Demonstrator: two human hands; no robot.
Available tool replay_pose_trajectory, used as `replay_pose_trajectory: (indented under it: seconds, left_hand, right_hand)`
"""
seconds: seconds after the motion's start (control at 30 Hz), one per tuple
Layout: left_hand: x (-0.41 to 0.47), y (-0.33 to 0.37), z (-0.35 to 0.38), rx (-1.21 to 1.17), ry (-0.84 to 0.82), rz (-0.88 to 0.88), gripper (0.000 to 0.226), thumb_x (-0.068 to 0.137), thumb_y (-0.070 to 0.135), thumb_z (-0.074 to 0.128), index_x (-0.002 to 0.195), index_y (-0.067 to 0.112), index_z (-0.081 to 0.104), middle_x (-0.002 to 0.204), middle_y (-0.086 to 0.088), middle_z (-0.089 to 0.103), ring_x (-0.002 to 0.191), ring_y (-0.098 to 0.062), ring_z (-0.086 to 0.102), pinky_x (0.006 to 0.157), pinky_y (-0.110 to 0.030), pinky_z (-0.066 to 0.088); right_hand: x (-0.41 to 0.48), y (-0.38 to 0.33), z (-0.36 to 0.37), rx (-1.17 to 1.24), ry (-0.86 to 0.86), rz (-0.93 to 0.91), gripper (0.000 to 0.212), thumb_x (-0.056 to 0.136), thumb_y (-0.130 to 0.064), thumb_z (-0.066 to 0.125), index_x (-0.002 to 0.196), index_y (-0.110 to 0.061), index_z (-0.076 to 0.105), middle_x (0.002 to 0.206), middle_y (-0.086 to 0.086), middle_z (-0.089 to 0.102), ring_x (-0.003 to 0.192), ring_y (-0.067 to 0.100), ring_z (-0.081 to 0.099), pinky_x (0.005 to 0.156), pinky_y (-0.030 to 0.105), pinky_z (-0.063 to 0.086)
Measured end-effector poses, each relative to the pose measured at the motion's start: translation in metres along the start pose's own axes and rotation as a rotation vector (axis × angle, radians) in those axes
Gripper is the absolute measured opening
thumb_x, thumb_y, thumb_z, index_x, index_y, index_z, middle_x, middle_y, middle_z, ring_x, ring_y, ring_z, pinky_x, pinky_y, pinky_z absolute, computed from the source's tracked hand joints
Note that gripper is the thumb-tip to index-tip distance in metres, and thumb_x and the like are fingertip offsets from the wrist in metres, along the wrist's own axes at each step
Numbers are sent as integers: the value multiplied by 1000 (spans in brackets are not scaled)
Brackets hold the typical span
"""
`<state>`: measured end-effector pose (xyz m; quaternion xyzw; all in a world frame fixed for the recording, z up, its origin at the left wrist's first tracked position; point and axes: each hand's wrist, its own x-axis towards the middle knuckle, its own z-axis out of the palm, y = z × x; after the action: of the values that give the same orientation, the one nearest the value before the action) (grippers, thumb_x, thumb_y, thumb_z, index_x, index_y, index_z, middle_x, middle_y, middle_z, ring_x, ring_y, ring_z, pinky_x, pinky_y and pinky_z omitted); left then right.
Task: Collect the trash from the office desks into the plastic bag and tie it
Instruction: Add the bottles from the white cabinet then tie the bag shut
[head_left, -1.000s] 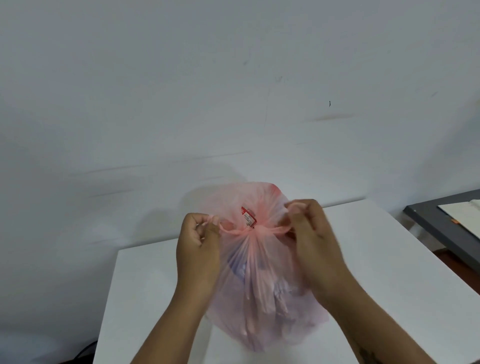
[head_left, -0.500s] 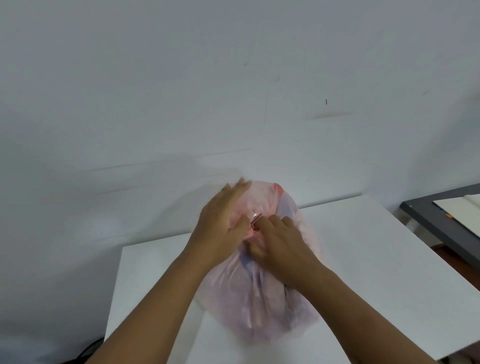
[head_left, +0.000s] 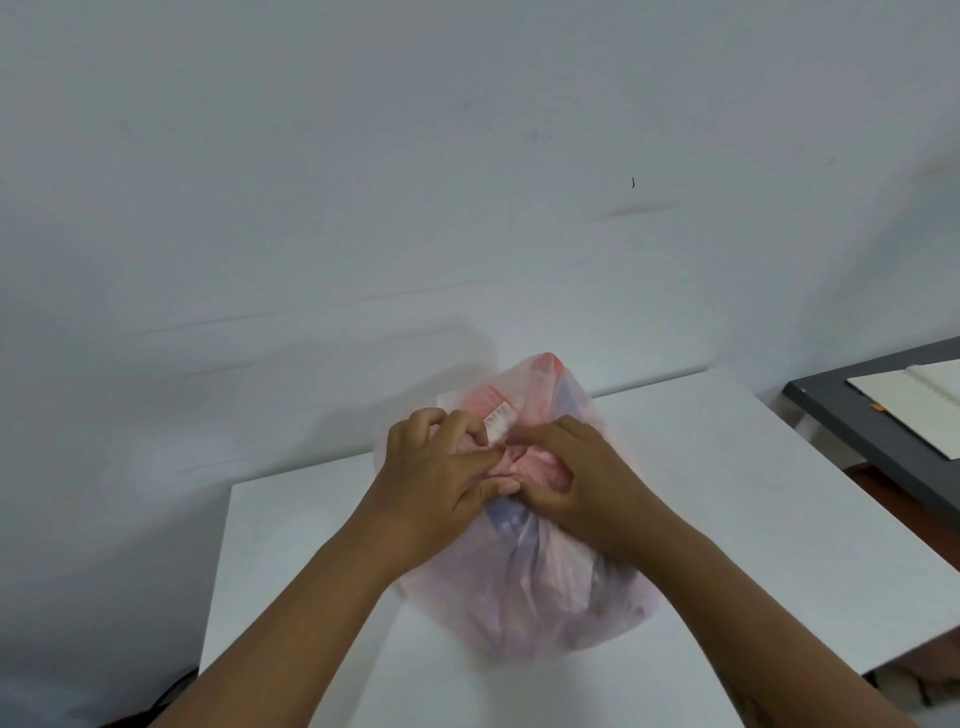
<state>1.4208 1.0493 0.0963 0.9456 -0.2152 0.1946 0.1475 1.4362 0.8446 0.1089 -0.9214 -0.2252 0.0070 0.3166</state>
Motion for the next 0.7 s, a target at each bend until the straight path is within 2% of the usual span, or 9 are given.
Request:
replay_pose_trajectory:
  seconds: [0.07, 0.13, 0.2, 0.27, 0.33, 0.4, 0.53, 0.63, 0.7]
  left_hand:
    - [-5, -2, -1, 12, 44, 34, 37, 94, 53, 41, 102, 35, 73, 110, 12, 58, 105, -21, 42, 86, -35, 37]
    - [-10, -6, -1, -11, 96, 31, 31, 91, 40, 46, 98, 30, 75, 98, 10, 62, 100, -20, 45, 79, -36, 47]
    - [-12, -8, -4, -26, 121, 15, 31, 92, 35, 47, 96, 26, 76, 89, 10, 63, 95, -19, 46, 75, -35, 50]
    - [-13, -9, -6, -79, 162, 3, 31, 94, 32, 47, 96, 20, 76, 85, 8, 64, 94, -17, 47, 81, -25, 45]
    - [-14, -9, -9, -145, 214, -29, 32, 93, 31, 50, 94, 14, 77, 84, 4, 67, 93, -14, 48, 82, -18, 39]
    - [-14, -12, -13, -140, 237, -18, 32, 92, 30, 53, 91, 11, 77, 82, 0, 67, 89, -13, 49, 78, -19, 40]
    - [-13, -17, -29, 2, 283, 70, 23, 89, 24, 61, 82, 7, 74, 78, -3, 63, 82, -13, 47, 77, -16, 37]
    - [-13, -15, -39, -146, 260, -74, 11, 87, 21, 72, 92, 12, 70, 93, 6, 56, 80, 2, 50, 78, -2, 37]
    - [-15, -10, -38, -304, 218, -261, 26, 81, 27, 79, 99, 22, 61, 96, 15, 48, 81, 2, 54, 70, -7, 43]
  right_hand:
    - [0, 1, -3, -105, -35, -14, 60, 79, -71, 37, 121, -34, 58, 113, -14, 55, 100, 7, 47, 96, 31, 41]
    - [1, 0, -6, -94, -49, -29, 54, 82, -73, 38, 115, -36, 60, 109, -17, 57, 98, 5, 48, 92, 27, 41]
    - [1, -3, -12, 16, -39, -24, 31, 90, -61, 49, 109, -40, 62, 105, -21, 60, 97, 1, 52, 88, 17, 42]
    - [-1, -5, -20, 123, -27, 26, 12, 94, -42, 57, 102, -39, 65, 99, -23, 62, 94, -1, 57, 79, 9, 42]
    - [-4, -2, -26, 135, 4, 80, 14, 94, -34, 60, 101, -30, 71, 98, -17, 65, 91, -1, 59, 76, 9, 42]
    - [-6, -1, -31, 118, 44, 102, 15, 92, -30, 63, 97, -24, 75, 94, -12, 66, 87, 1, 60, 73, 7, 43]
    - [-8, -3, -46, 120, 145, 144, 12, 91, -23, 65, 82, -26, 74, 83, -15, 67, 80, -4, 58, 67, 8, 41]
    - [-7, -7, -55, 88, -1, 187, 12, 92, -25, 64, 86, -27, 74, 84, -18, 69, 79, -4, 59, 67, 12, 40]
    - [-9, -8, -59, 95, -121, 216, 16, 92, -22, 62, 96, -32, 74, 93, -23, 68, 87, -5, 60, 72, 11, 42]
